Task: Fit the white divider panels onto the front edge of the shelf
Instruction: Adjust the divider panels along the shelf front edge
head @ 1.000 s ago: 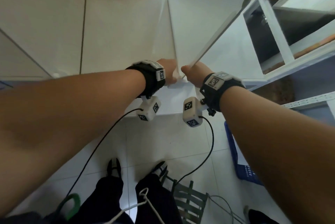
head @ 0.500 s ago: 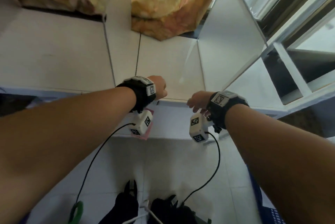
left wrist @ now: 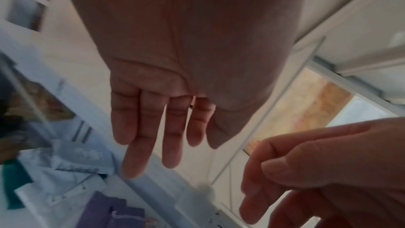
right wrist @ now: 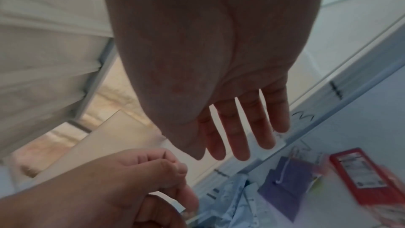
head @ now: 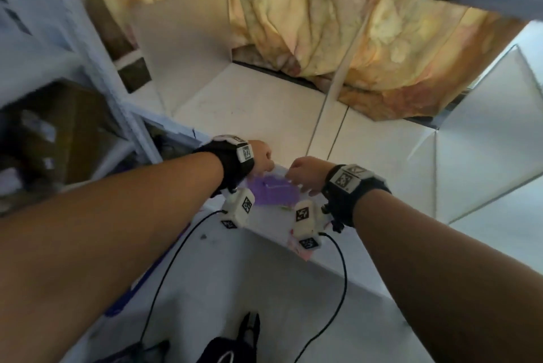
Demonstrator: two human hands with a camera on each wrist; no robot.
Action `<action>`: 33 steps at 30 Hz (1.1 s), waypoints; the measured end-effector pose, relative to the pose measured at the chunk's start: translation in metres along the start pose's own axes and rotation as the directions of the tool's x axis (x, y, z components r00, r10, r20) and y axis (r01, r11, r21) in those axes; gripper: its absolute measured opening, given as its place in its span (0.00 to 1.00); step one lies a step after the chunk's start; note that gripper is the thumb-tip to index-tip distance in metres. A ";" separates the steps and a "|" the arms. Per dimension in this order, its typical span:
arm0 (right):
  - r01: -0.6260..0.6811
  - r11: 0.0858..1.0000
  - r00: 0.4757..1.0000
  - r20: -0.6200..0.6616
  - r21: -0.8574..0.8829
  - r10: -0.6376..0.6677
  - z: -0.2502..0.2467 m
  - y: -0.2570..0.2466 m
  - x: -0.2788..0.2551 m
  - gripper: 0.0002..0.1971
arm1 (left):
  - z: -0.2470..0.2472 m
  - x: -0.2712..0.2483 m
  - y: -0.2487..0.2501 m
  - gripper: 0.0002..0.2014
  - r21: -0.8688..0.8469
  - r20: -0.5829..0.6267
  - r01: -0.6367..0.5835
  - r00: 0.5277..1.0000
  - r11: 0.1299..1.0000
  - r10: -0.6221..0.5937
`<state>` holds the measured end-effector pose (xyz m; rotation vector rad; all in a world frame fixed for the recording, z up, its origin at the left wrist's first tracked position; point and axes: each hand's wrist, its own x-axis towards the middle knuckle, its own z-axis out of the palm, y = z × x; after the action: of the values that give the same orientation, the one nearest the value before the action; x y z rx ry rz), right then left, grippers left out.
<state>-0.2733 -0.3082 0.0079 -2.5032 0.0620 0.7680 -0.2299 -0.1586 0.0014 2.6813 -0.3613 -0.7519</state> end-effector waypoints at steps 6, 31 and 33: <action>0.129 0.992 0.992 -0.009 -0.011 -0.129 0.016 -0.065 0.010 0.13 | -0.008 -0.034 -0.061 0.08 -0.319 -0.007 0.170 0.983 0.932 -0.181; 0.028 0.986 0.991 -0.122 -0.163 -0.049 0.053 -0.246 0.301 0.19 | -0.094 0.131 -0.354 0.33 -0.890 0.084 0.307 0.837 0.336 -0.541; 0.017 0.981 0.992 -0.118 -0.195 -0.041 0.057 -0.256 0.323 0.25 | -0.092 0.146 -0.364 0.38 -0.916 0.156 0.321 0.839 0.242 -0.522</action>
<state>0.0165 -0.0247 -0.0864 -2.7278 -0.0078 0.6353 -0.0041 0.1487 -0.1290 1.6359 0.7332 -0.5495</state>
